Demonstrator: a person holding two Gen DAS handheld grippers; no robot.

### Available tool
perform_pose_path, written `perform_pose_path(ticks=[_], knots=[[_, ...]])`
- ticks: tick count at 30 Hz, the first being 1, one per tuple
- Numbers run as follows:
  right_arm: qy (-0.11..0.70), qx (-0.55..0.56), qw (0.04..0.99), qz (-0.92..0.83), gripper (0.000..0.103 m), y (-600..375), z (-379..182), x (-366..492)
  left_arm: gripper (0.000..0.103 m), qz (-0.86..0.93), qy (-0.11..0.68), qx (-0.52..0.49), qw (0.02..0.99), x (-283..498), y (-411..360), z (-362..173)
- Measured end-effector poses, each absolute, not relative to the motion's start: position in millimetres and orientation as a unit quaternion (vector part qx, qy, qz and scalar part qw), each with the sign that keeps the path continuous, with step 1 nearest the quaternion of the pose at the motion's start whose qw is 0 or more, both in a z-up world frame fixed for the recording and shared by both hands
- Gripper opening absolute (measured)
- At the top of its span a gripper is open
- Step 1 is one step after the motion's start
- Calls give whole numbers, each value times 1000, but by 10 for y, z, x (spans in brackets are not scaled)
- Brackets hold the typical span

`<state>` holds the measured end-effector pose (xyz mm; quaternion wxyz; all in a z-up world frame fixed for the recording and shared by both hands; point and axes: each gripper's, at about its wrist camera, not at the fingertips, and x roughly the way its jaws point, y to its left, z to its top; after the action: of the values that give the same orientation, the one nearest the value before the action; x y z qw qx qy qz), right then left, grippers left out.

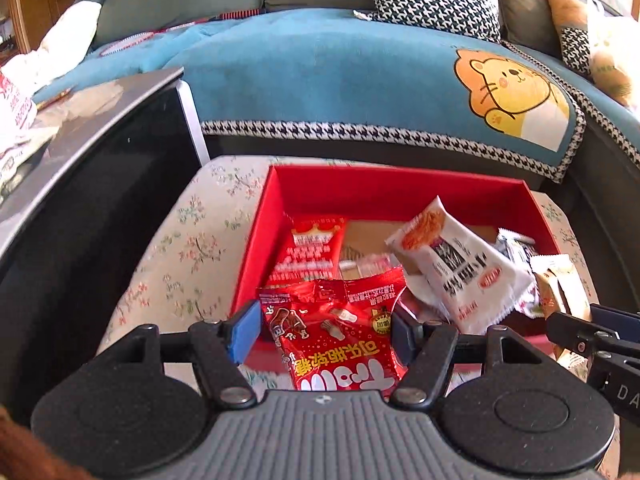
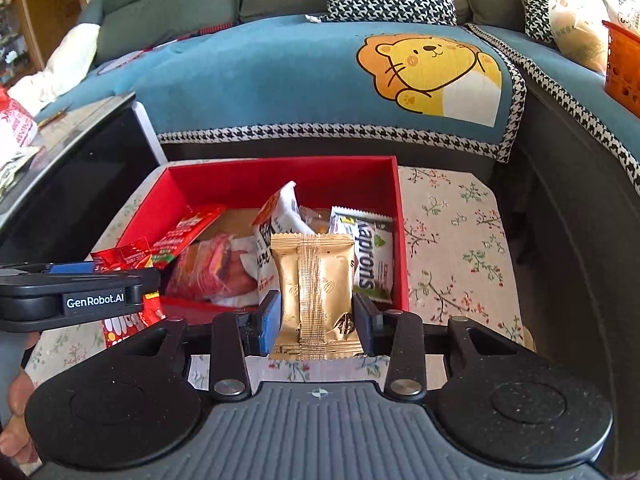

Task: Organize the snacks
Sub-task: 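Carry the gold cake and red candy bag over the red box with both grippers, then lower both snacks into the red box and open both grippers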

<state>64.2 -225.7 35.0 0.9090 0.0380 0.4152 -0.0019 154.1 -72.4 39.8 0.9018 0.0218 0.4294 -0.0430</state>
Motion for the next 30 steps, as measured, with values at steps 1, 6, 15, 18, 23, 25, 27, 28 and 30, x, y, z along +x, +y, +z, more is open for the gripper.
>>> perform_pose_path(ticks=[1,6,15,18,23,25,27,28,30], knots=[[414,38,909,-2,47,-2256,356,667,103,-42,427,22,903,1561,-727,409],[408,33,912,1,47,-2239,385,765,103,-44,424,18,905,1677,-741,436],[405,37,914,0,47,-2267,384,913,103,-41,416,23,908,1824,-806,453],[407,35,913,-2,47,-2279,354,966,103,-39,417,24,908,1881,-823,433],[411,36,911,-4,47,-2299,306,1063,103,-37,419,24,907,1963,-846,401],[413,36,910,-5,47,-2310,284,1100,103,-35,419,24,907,1990,-853,393],[415,36,909,-7,47,-2327,258,1136,103,-34,419,24,907,2016,-855,386],[417,36,908,-8,47,-2335,242,1151,103,-34,419,24,907,2030,-861,382],[420,35,907,-10,47,-2344,215,1174,103,-34,419,25,907,2054,-874,374]])
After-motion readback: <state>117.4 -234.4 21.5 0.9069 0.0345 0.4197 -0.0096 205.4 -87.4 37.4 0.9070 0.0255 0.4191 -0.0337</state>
